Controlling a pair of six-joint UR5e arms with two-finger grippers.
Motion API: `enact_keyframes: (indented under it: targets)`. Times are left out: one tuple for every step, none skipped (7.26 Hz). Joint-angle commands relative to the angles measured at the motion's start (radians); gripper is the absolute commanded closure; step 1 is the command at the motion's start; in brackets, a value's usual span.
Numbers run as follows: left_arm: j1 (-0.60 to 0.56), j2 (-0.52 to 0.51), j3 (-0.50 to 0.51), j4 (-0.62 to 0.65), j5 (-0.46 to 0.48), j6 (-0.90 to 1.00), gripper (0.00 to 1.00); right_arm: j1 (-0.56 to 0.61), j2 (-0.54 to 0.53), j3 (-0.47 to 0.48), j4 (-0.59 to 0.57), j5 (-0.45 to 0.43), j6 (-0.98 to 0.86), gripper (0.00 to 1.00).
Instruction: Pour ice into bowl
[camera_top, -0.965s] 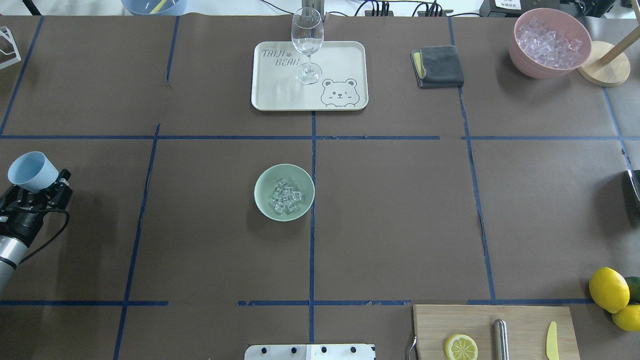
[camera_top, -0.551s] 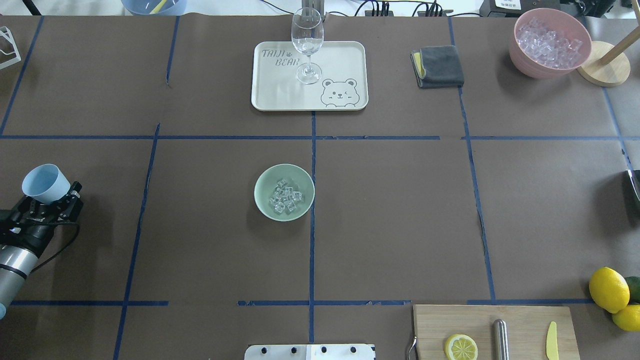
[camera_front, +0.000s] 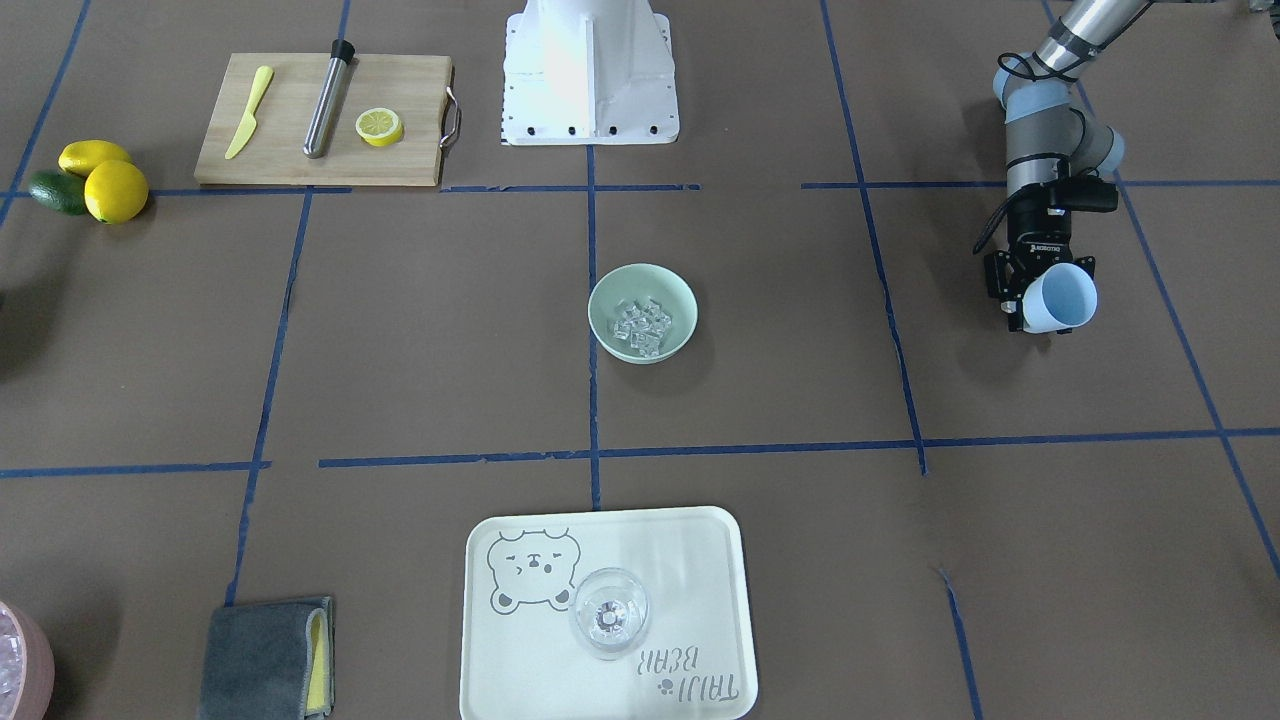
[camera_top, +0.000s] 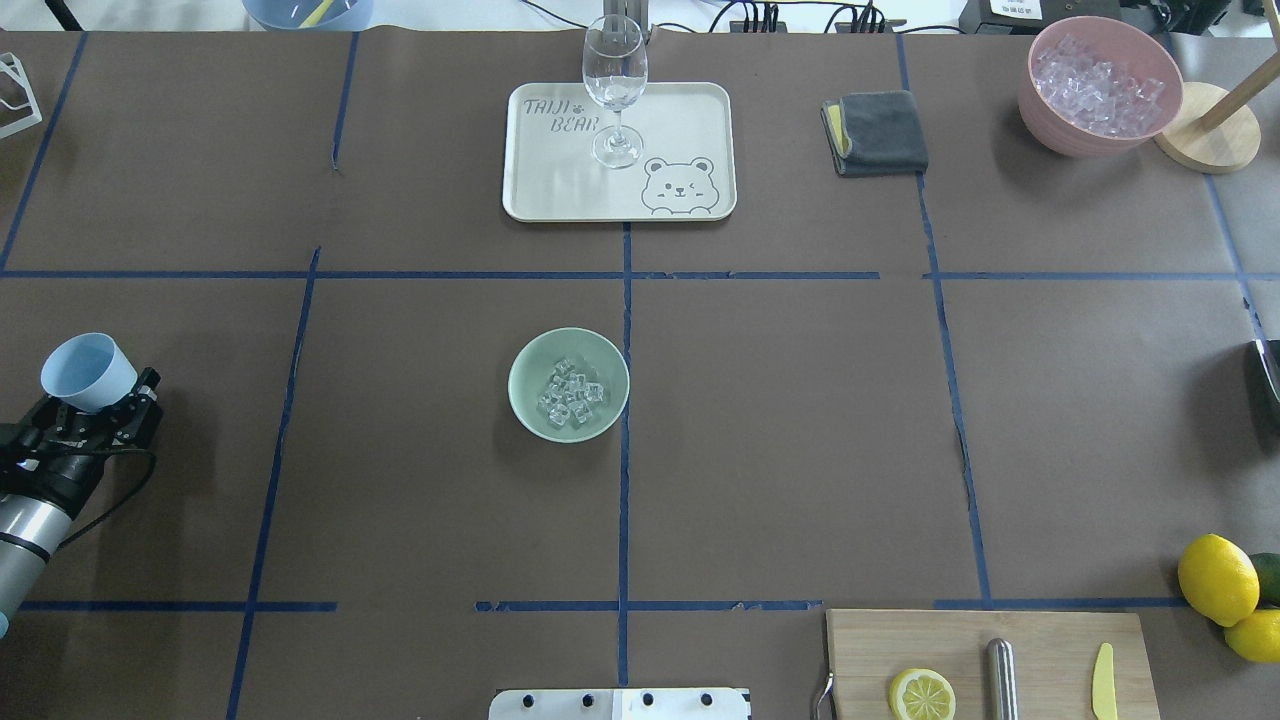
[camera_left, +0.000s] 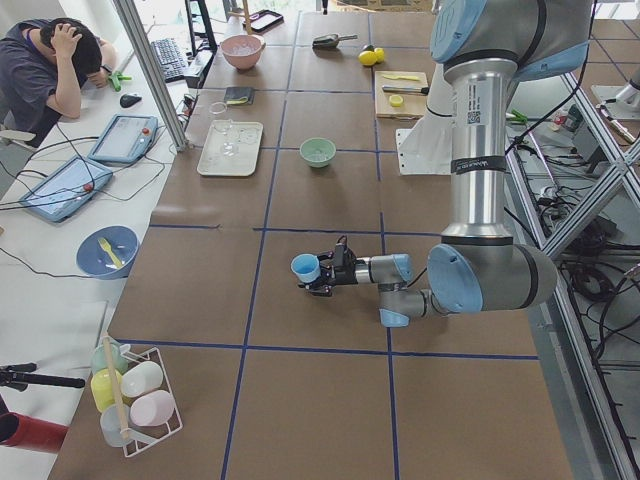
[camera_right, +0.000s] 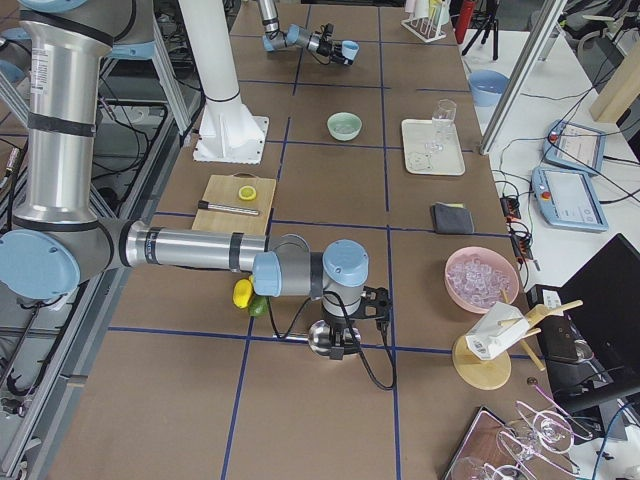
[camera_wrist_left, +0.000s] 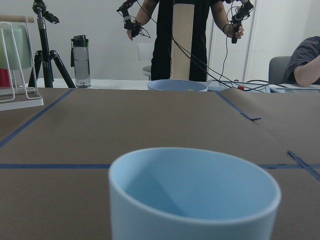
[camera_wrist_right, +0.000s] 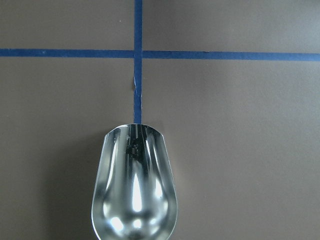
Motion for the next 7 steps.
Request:
enact_keyframes:
  targets:
    - [0.0,-0.004,-0.002,-0.002,0.0,0.0,0.07,0.005,0.001,0.0,0.0,0.0,0.0,0.0]
    - [0.0,-0.004,-0.002,-0.002,0.003,0.0,0.01,0.011,0.001,0.0,0.0,0.0,0.0,0.0]
    - [0.0,-0.006,-0.002,-0.002,0.009,0.0,0.01,0.016,0.001,0.001,0.0,0.0,0.0,0.0]
    - [0.0,-0.004,-0.005,-0.002,0.015,0.002,0.01,0.017,0.002,0.001,0.0,0.0,0.0,0.0]
    - [-0.001,-0.001,-0.011,-0.003,0.024,0.002,0.0,0.017,0.005,0.001,0.0,0.0,0.0,0.0]
    - [-0.001,0.002,-0.013,-0.006,0.061,0.003,0.0,0.017,0.008,0.001,0.0,0.0,0.0,0.0]
    - [-0.001,0.011,-0.028,-0.013,0.078,0.003,0.0,0.017,0.011,0.001,0.0,0.0,0.0,0.0]
